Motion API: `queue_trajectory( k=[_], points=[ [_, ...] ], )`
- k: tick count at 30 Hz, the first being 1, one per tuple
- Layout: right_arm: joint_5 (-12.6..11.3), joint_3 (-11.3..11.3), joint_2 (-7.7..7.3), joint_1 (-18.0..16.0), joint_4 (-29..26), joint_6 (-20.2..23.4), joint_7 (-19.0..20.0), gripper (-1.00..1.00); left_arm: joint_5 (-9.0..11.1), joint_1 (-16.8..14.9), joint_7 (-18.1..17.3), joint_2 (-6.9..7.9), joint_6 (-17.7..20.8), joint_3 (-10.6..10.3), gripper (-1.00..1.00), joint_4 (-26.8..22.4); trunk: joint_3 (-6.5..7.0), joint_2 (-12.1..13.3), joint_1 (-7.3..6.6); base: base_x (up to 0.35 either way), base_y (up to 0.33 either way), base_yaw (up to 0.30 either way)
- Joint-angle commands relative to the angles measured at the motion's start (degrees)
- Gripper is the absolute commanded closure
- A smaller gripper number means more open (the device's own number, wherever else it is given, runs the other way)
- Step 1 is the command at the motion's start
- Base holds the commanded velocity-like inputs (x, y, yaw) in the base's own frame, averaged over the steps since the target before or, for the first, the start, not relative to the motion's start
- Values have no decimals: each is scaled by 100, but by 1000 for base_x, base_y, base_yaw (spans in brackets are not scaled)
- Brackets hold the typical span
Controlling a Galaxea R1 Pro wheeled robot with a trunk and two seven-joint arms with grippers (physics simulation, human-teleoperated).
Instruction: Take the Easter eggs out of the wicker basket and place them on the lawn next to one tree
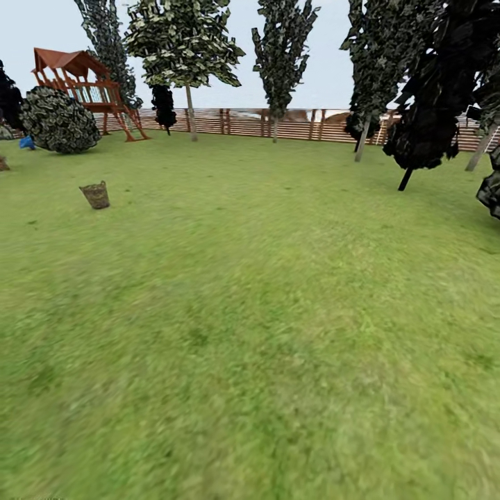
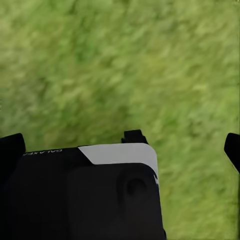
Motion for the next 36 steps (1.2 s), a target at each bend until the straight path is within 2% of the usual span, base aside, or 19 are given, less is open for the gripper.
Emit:
queue_trajectory(
  k=[1, 10, 36],
  points=[
    [-29, -22, 3, -1, -8, 3, -7, -100, -4, -6, 16, 0, -21, -8, -100, 8, -10, -10, 6, 306, -116, 289],
    [-29, -23, -3, -1, -9, 3, 0, -100, -9, -6, 16, -5, -21, -12, -100, 8, -10, -10, 6, 306, -129, 243],
    [-23, -30, -9, 7, 5, -57, 1, -100, 23, -6, 16, 7, -21, -3, -100, 8, -10, -10, 6, 307, -116, 7]
  ],
)
